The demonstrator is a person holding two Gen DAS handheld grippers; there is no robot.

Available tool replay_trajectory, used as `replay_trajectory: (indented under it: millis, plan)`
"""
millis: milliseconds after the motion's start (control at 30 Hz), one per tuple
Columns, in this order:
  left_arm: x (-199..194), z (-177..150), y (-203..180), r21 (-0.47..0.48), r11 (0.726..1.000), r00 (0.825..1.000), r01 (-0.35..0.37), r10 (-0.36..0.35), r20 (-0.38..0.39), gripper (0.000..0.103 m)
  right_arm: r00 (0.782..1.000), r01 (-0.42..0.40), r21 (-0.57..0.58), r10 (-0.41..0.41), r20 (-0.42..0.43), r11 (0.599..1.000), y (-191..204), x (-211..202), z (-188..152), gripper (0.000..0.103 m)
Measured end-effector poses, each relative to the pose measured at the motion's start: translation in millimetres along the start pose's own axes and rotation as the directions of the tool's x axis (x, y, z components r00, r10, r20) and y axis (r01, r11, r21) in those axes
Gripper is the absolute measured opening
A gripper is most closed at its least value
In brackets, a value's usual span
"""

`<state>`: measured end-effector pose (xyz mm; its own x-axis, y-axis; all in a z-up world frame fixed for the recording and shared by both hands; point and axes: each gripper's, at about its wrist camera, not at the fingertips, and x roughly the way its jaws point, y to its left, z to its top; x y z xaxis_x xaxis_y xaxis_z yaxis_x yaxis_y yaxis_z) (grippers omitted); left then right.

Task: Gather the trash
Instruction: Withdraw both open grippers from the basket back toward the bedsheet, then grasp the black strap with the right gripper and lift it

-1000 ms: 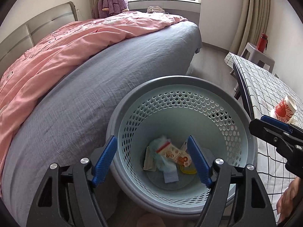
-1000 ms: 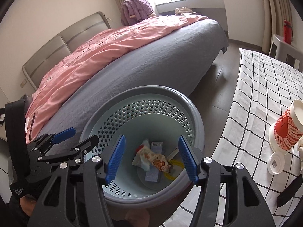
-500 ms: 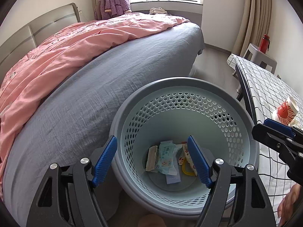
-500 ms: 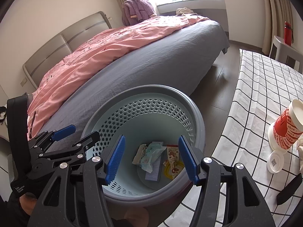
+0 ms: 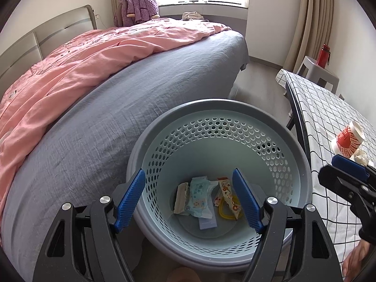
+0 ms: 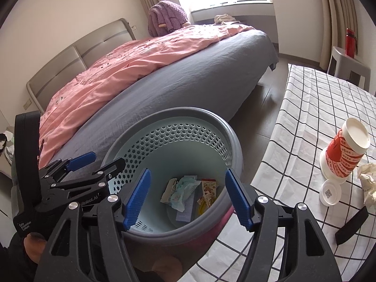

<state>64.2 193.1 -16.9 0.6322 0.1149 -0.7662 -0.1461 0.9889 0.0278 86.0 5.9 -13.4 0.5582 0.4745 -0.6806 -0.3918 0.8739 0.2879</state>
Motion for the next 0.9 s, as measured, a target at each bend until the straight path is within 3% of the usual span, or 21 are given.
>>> replay_trajectory:
  millis: [533, 900]
  plan:
    - [-20, -3, -22, 0.019, 0.999, 0.998, 0.031, -0.032, 0.052, 0.075, 0.993, 0.119, 0.124, -0.121, 0.012, 0.985, -42, -55, -48, 0.071]
    - [-25, -5, -48, 0.019, 0.996, 0.993, 0.092, -0.093, 0.066, 0.075, 0.962, 0.259, 0.253, -0.273, 0.019, 0.932, -99, -93, -63, 0.072]
